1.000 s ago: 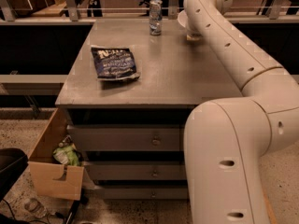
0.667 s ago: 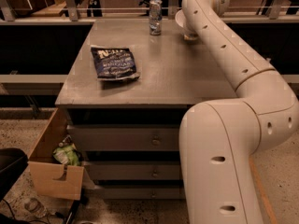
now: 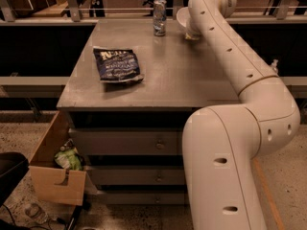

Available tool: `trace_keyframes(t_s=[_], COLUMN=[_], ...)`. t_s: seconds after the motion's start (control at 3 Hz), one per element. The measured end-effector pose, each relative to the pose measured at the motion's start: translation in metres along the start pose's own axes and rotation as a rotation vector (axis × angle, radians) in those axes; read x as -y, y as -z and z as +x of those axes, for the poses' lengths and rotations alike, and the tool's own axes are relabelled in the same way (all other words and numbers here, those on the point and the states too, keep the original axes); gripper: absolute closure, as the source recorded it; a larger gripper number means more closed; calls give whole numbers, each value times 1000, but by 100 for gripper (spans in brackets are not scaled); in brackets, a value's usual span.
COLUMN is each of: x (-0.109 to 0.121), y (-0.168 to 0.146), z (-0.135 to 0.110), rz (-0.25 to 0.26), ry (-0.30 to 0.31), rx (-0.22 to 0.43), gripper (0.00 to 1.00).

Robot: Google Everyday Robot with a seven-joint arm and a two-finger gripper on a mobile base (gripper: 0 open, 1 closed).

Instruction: Move white bowl near redbull can

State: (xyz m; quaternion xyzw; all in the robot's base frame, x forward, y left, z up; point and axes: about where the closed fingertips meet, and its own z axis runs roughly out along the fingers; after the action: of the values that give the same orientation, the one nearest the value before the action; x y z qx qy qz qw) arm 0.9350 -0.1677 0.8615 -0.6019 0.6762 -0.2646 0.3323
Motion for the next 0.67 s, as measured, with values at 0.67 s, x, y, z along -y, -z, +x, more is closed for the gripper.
trace_keyframes(t_s=[0.67], x=[-5], y=[-5], z=[-1], rz=[-9], ry=[2], rx=[0], gripper=[60])
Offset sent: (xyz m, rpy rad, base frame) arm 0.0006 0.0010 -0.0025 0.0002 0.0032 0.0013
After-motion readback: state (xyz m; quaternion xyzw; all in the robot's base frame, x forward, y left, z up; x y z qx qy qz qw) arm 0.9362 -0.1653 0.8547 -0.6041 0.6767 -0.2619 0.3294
